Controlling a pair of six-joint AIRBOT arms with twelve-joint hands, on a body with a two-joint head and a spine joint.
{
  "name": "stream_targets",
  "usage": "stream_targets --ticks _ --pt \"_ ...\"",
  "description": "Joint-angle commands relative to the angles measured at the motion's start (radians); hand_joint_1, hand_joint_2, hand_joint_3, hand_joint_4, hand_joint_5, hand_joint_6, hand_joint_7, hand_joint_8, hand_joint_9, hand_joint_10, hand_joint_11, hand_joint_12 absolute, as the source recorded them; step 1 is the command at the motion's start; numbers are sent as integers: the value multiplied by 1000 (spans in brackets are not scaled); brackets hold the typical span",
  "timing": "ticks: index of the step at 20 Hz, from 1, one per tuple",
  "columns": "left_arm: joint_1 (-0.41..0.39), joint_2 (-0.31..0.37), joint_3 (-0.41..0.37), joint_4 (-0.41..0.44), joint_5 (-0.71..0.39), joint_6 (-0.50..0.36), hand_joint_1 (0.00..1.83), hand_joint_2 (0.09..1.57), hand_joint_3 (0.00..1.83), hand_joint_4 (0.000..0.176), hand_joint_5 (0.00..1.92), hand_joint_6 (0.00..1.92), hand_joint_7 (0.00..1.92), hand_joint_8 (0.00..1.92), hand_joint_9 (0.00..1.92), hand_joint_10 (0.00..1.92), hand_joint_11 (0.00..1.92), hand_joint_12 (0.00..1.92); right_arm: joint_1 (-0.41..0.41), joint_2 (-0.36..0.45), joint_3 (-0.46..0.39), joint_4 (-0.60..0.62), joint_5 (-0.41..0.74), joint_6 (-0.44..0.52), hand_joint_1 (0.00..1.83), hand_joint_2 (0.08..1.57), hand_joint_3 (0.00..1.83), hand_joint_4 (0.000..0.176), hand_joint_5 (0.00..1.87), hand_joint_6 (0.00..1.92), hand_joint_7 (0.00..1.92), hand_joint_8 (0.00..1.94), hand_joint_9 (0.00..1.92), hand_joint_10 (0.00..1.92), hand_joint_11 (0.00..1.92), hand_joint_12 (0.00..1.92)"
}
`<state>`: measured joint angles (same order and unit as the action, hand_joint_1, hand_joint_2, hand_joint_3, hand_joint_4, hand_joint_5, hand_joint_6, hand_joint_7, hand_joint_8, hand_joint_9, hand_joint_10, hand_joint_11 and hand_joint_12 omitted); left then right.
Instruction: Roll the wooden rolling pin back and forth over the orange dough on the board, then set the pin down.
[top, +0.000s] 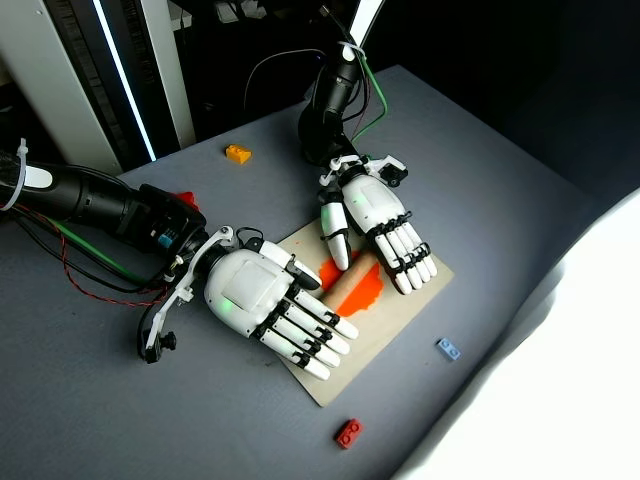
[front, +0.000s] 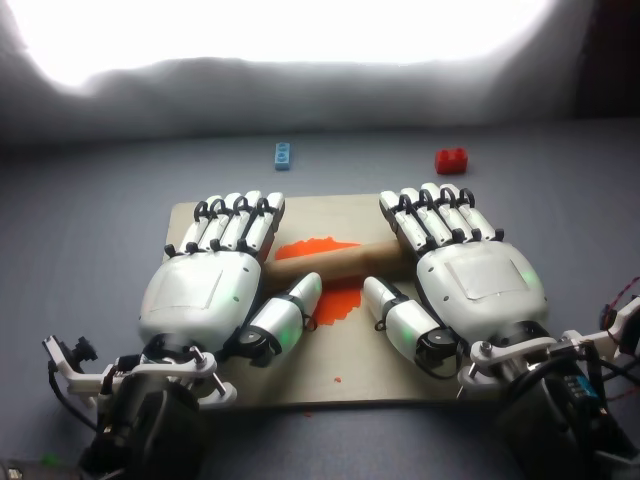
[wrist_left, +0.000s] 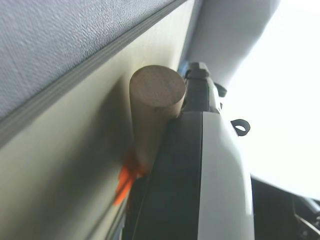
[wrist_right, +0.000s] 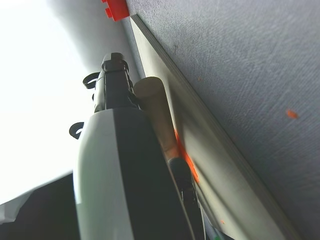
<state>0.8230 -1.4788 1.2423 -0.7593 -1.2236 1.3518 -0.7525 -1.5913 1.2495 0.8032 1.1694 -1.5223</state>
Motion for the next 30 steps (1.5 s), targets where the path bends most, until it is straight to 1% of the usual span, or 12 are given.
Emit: stream_targets --ticks 1,8,15,24,30 --pt "-9 -2 12 40 -69 -8 0 1469 1 0 19 0 8 1 0 0 0 0 10 2 5 -51 76 7 0 1471 3 0 23 8 11 4 0 0 0 0" --pt "-17 -9 37 40 -53 -13 0 1465 0 0 41 9 32 8 0 0 0 0 28 -3 33 -50 56 25 0 1469 2 0 27 8 15 3 0 0 0 0" --pt "-21 -11 52 39 -39 -13 0 1465 0 0 19 1 17 2 0 0 0 0 38 -4 57 -50 9 49 0 1468 1 0 32 8 18 2 0 0 0 0" --pt "-25 -17 77 35 -21 -18 0 1474 3 0 30 4 23 3 0 0 0 0 55 -7 99 -50 -30 45 0 1465 0 0 25 3 15 1 0 0 0 0" --pt "-21 -22 90 34 -20 -25 0 1472 2 0 30 3 14 0 0 0 0 0 57 -6 109 -51 -56 39 0 1465 0 0 10 0 0 0 0 0 0 0"
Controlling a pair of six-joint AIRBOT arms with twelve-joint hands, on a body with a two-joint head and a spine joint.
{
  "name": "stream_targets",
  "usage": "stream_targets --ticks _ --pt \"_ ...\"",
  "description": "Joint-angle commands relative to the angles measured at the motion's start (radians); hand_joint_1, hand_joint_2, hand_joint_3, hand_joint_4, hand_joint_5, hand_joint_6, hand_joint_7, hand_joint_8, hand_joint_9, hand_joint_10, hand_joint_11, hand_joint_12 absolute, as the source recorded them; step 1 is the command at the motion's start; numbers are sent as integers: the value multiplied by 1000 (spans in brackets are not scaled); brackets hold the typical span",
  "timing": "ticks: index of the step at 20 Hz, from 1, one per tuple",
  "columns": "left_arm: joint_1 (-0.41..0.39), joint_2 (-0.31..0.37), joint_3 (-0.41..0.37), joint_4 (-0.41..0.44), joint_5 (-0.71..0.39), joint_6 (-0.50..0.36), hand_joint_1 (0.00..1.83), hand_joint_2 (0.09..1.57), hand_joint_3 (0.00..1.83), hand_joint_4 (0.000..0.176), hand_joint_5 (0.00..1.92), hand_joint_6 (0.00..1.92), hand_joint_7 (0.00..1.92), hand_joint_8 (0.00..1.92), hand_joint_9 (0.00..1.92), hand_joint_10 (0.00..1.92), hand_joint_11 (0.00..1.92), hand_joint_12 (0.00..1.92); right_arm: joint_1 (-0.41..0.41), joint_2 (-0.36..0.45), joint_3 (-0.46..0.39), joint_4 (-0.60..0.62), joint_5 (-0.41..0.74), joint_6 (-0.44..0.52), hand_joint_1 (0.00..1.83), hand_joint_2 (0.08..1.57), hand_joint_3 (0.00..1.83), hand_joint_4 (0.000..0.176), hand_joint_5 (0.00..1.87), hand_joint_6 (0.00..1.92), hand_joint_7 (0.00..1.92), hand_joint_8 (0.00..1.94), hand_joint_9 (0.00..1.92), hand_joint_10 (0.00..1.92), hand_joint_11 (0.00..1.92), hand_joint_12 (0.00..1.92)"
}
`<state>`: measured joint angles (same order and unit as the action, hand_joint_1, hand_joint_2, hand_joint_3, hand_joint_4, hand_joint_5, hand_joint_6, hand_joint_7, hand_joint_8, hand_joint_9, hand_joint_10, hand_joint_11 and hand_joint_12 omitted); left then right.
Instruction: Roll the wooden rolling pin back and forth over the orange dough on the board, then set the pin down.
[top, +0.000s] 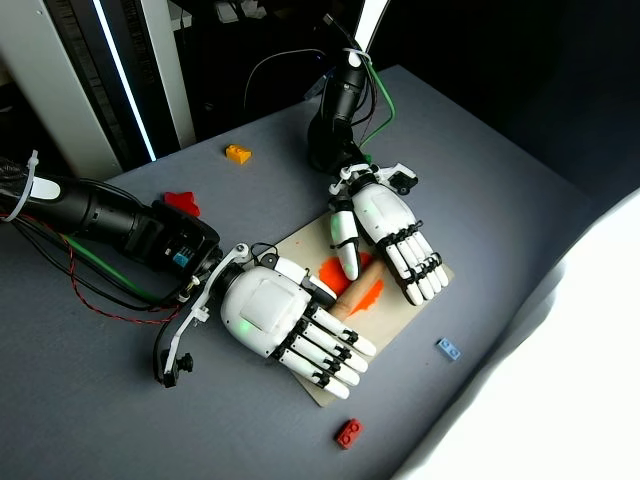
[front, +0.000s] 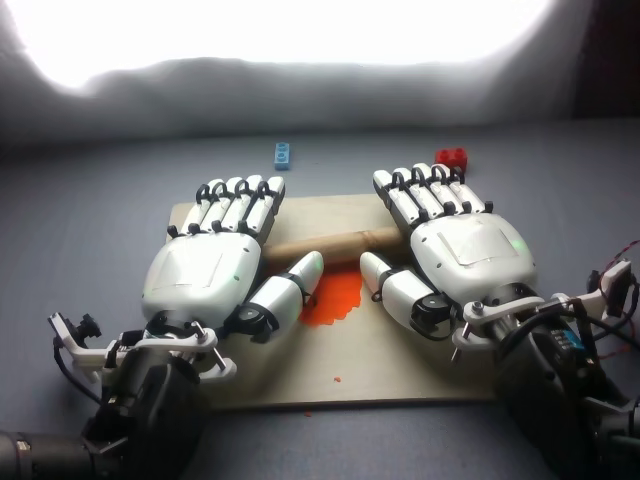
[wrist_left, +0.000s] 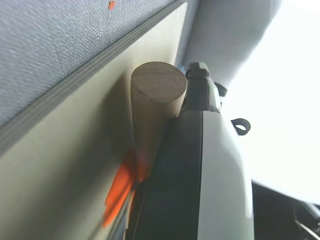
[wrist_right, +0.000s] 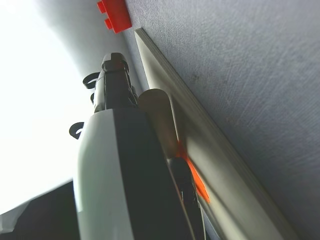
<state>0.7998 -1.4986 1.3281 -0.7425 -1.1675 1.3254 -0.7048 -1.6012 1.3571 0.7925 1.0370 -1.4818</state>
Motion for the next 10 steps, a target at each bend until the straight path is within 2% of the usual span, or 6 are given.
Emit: stream_targets --ticks 1,10 --pt "-2 -3 13 16 -70 1 0 1471 2 0 29 2 15 1 0 0 0 0 10 4 6 -40 65 1 0 1465 0 0 11 0 0 0 0 0 0 0" --pt "-12 -3 37 16 -43 -4 0 1478 4 0 28 4 25 7 1 0 0 0 15 4 15 -40 36 35 0 1467 1 0 20 3 11 2 0 0 0 0"
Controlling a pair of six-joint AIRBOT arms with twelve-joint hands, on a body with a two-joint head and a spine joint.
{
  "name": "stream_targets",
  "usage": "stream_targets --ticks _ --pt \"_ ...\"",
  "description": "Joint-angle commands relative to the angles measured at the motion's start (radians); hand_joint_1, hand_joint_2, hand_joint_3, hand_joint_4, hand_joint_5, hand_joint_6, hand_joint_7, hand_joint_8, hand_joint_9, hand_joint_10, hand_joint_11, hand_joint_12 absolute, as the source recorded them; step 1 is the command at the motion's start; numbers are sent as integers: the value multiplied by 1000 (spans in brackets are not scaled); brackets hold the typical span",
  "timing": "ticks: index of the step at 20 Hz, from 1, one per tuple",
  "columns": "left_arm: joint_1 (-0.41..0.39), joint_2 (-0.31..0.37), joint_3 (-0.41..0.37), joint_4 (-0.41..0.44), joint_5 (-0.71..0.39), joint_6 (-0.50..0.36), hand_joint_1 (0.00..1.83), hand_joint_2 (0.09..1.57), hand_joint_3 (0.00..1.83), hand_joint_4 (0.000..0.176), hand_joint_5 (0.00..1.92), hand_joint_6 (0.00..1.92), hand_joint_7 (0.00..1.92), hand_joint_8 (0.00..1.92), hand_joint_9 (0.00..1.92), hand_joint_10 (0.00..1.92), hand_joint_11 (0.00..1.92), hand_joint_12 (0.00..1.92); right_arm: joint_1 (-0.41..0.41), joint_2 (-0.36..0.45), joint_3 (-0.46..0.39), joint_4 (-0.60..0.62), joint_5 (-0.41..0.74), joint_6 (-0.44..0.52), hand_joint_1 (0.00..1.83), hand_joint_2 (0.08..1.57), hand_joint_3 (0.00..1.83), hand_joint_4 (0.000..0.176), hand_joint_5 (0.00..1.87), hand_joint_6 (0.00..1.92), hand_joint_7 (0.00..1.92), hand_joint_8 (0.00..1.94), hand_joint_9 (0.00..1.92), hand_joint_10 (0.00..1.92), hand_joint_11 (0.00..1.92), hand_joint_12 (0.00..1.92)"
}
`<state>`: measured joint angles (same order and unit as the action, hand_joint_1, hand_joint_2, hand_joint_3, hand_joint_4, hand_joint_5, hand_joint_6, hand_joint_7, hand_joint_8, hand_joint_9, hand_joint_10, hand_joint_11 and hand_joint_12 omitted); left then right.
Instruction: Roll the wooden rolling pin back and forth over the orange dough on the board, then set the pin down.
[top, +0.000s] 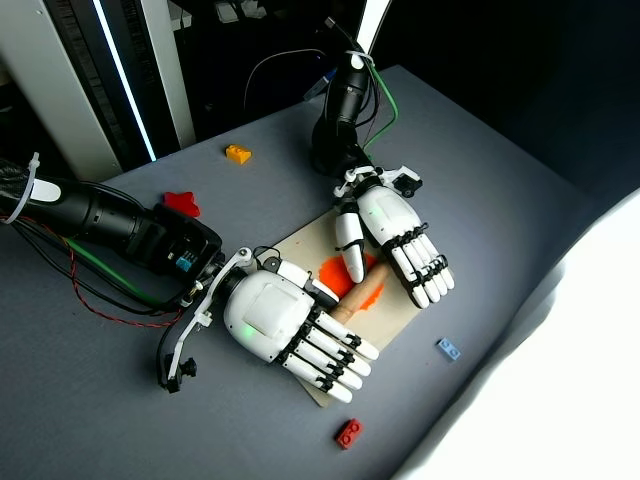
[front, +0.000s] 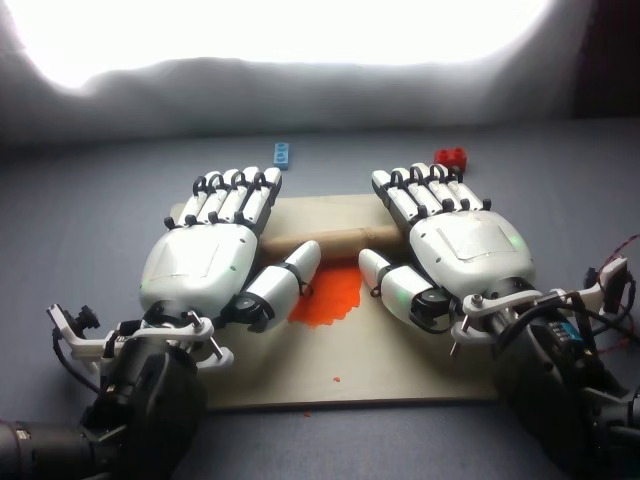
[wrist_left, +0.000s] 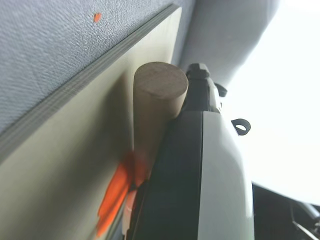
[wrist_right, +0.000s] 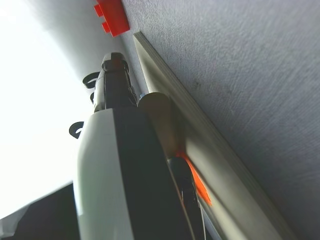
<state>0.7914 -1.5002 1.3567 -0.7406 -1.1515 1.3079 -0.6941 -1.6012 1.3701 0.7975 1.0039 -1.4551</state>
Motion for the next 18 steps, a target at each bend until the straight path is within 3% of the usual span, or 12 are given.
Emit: stream_targets --ticks 1,18 --pt "-4 -2 11 14 -56 13 0 1478 4 0 27 4 26 7 0 0 0 0 5 4 3 -45 66 10 0 1467 1 0 19 2 9 1 0 0 0 0" --pt "-19 -16 65 -6 -30 9 0 1475 1 0 30 0 25 1 0 0 0 0 22 -1 28 -45 61 23 0 1464 0 0 24 3 18 4 0 0 0 0"
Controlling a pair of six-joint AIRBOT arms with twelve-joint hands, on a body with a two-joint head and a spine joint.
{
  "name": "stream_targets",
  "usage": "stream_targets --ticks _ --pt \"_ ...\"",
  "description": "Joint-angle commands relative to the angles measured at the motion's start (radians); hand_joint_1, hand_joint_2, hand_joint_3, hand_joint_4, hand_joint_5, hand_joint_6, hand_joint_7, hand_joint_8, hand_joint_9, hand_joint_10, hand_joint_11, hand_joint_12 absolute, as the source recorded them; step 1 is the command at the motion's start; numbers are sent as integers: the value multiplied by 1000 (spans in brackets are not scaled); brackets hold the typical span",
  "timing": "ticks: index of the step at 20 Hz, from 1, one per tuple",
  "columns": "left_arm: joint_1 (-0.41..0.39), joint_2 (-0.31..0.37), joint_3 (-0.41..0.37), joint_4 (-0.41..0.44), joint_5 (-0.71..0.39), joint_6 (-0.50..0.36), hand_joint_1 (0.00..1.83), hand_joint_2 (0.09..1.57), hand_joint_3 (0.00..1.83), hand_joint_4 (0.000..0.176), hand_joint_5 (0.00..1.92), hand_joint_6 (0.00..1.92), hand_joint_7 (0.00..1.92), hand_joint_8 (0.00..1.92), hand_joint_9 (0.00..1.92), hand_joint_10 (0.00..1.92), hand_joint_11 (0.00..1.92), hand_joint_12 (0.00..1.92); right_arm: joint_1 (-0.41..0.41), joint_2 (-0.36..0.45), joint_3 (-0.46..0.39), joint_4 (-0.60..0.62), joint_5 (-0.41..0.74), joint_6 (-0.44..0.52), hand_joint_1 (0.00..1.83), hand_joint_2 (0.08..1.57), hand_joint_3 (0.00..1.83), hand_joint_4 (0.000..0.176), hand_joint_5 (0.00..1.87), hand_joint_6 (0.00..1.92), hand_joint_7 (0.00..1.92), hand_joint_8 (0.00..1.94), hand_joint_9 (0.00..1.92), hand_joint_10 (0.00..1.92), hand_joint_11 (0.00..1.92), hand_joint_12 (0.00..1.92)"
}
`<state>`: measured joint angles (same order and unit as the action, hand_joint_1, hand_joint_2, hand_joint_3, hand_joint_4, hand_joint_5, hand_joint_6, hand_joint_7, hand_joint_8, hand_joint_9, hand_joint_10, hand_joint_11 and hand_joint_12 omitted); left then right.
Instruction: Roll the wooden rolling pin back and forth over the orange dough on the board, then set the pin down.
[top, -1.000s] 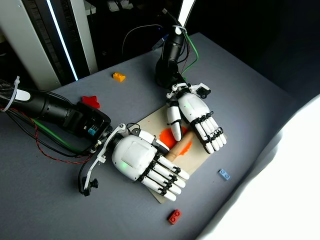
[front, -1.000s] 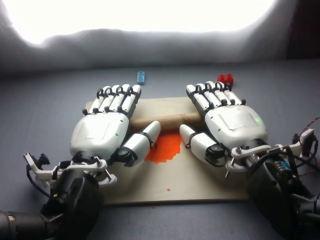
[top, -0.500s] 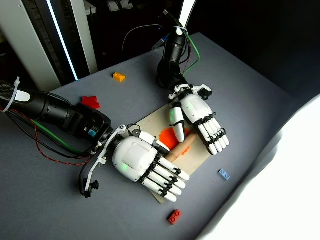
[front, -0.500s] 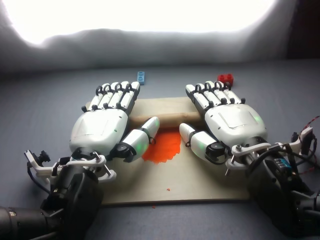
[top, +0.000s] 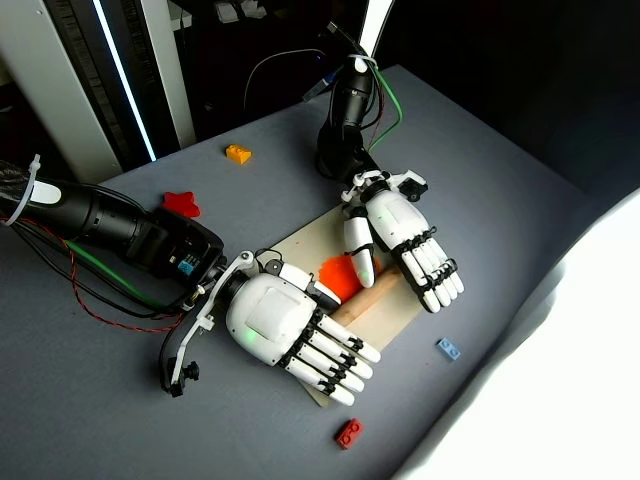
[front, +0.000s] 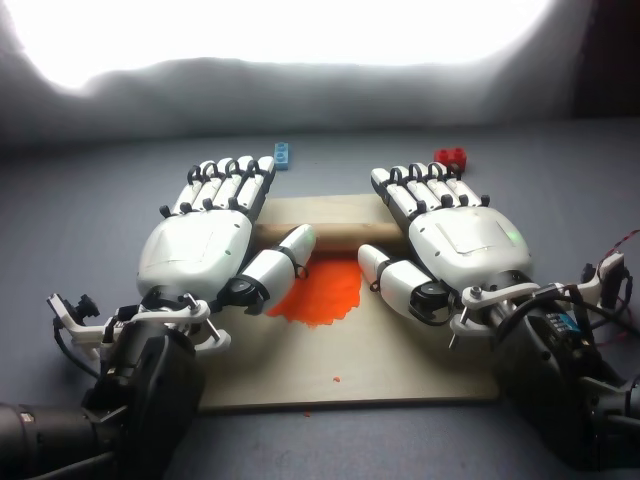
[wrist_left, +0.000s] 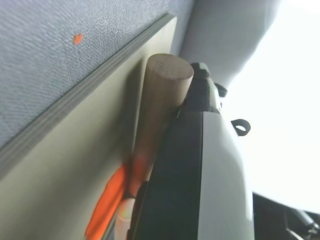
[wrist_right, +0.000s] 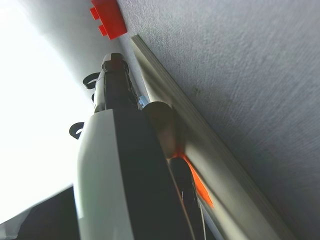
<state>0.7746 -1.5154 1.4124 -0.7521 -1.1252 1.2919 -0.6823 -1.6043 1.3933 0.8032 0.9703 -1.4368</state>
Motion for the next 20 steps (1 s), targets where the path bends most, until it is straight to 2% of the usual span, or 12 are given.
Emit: stream_targets --ticks 1,10,20 --pt "-5 -4 14 5 -55 25 0 1474 0 0 32 2 26 1 0 0 0 0 10 2 6 -50 95 5 0 1465 0 0 28 5 21 5 0 0 0 0" --pt "-27 -13 45 -12 -54 37 0 1470 0 0 42 6 34 7 0 0 0 0 11 2 6 -50 95 6 0 1463 0 0 31 6 17 2 0 0 0 0" --pt "-45 -1 24 -11 -70 84 0 1465 0 0 55 8 38 5 2 1 0 0 11 3 9 -50 99 5 0 1454 0 0 33 7 20 5 0 0 0 0"
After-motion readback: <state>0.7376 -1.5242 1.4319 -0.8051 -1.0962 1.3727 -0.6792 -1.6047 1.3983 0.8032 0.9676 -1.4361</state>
